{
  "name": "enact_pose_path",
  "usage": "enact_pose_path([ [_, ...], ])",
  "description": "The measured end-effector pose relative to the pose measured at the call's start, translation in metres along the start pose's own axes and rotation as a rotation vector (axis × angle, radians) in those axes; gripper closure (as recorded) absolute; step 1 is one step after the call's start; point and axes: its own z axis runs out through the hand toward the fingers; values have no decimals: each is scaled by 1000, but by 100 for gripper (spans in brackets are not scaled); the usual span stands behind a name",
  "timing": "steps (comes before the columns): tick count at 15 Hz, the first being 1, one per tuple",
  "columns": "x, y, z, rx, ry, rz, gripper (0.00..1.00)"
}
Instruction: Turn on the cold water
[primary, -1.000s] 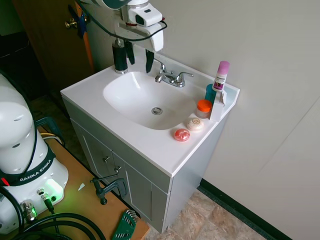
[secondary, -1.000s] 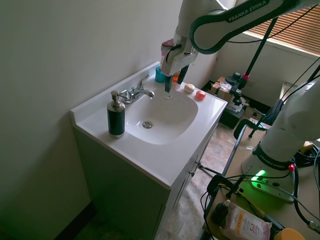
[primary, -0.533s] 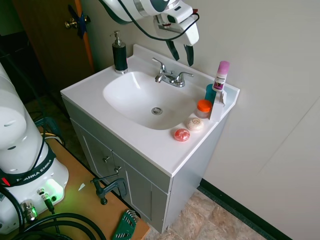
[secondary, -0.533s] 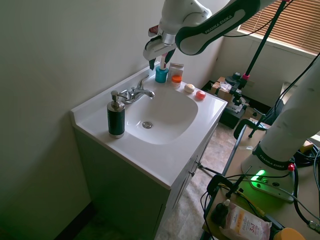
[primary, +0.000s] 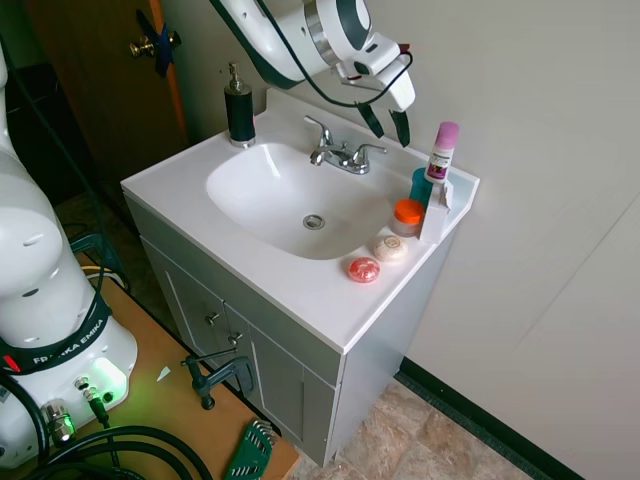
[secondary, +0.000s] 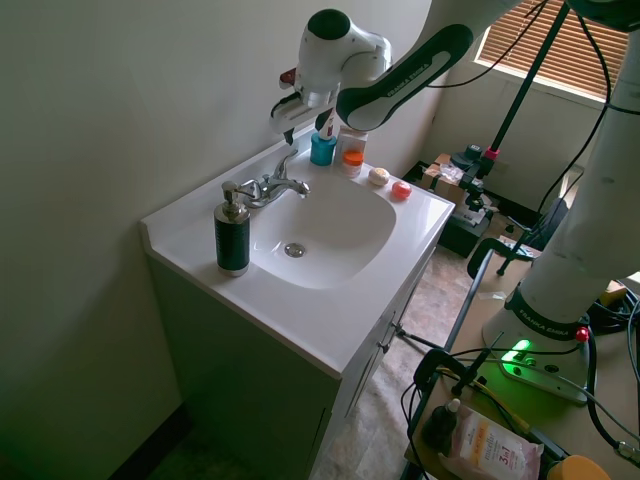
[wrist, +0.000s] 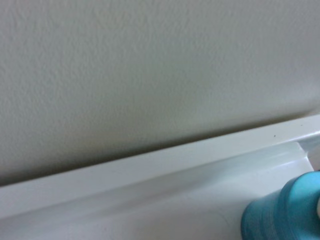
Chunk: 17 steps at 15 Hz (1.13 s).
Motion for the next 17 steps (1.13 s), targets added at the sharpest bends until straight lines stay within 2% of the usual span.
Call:
enact_pose_path([
  [4, -2, 3, 5, 3, -4, 3, 0],
  [8, -9, 20, 26, -35, -20, 6, 0],
  [11, -15, 33, 33, -64, -70, 27, 0],
  [14, -40, 51, 7, -39, -146, 13, 0],
  [17, -67, 68, -36, -23, -214, -27, 0],
])
